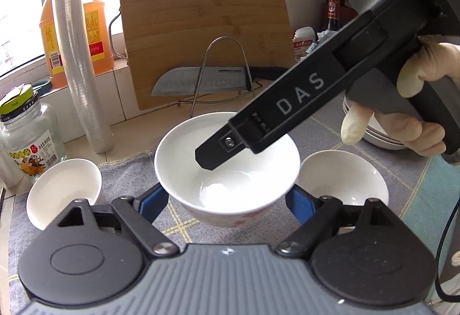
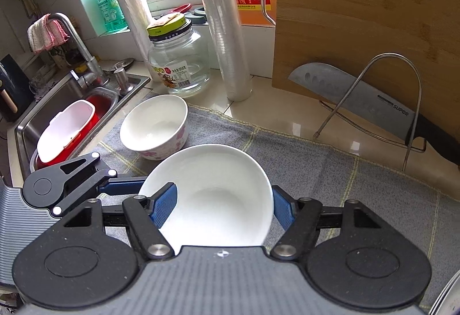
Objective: Organize plates and bowls
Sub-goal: 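Lower the held bowl into another floral bowl with the right gripper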
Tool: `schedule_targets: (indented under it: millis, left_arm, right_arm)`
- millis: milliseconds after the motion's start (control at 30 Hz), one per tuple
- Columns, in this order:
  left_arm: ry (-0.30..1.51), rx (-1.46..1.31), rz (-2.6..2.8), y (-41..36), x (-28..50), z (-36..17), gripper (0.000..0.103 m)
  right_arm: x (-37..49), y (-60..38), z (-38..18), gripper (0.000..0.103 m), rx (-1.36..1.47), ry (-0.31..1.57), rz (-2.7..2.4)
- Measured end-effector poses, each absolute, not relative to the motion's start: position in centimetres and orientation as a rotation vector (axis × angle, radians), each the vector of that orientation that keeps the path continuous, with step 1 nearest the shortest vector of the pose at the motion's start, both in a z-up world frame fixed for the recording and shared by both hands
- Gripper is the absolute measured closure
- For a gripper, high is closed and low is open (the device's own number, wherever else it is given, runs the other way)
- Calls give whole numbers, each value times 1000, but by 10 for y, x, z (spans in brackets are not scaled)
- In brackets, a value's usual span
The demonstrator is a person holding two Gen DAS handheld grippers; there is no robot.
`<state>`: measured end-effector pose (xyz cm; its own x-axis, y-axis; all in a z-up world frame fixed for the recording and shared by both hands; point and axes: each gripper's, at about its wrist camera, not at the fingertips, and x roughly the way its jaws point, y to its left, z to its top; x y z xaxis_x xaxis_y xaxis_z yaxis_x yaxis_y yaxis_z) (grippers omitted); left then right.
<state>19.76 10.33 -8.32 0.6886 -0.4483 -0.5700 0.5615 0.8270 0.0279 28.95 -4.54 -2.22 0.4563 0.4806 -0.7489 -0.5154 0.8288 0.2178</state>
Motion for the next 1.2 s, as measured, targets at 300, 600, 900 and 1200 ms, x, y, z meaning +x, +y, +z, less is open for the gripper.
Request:
schedule_targets:
  millis: [300,600,900,1200]
  left_arm:
    - [569,225,-638,90,168,-76,15]
    - [548,236,-712,67,153,-76,15]
    - [524,256,-775,44,152,-75,15]
    - [555,276,-792,29,158,-86,15]
  right_arm:
    - [243,-65,-10,27,-24,882,556]
    - [214,-94,-6,27,3,868,474]
    - [202,-119,-3,27,25,853,391]
    - [203,-136,-16,27,59,865,369]
